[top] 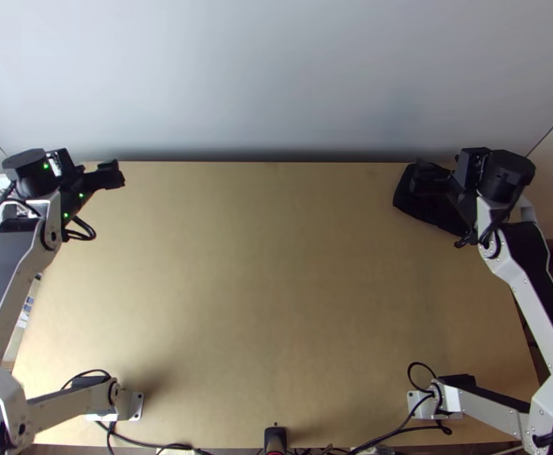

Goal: Fold the t-shirt

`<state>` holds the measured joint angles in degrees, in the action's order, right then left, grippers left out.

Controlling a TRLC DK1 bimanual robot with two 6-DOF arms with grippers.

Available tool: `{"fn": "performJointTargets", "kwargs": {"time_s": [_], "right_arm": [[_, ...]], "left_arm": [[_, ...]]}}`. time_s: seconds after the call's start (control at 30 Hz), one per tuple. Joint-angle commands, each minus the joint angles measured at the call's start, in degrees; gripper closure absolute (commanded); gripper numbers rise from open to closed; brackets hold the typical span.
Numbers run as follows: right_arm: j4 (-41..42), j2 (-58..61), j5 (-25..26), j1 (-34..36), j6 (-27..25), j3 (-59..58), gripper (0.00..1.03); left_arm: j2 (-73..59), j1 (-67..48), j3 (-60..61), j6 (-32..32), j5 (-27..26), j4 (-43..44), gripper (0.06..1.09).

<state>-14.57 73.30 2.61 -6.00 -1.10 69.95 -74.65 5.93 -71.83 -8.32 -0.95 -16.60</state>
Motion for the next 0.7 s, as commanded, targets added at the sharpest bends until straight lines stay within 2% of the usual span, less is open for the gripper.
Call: {"fn": "performJointTargets", "kwargs": {"time_s": [0.0,0.17,0.37,0.67], "right_arm": [[-1.25,1.32,0.11,-0.86,1.28,-0.52,0.05],[-2.13,0.27,0.64,-2.17,1.54,-2.89,0.05],[-2.13,-0.26,1.52,-4.02,1.46,-4.83,0.05],[-2.04,0.62,2.31,-5.16,-0.48,-6.32,0.05]], "left_arm": [[-5.68,7.25,-1.2,0.32,0.07,1.48,0.11],[-8.32,15.25,-2.35,2.34,0.07,3.42,0.11],[-14.29,23.33,-4.98,6.82,0.07,1.48,0.11],[-25.89,32.74,-12.37,7.44,0.07,1.66,0.11]]}}
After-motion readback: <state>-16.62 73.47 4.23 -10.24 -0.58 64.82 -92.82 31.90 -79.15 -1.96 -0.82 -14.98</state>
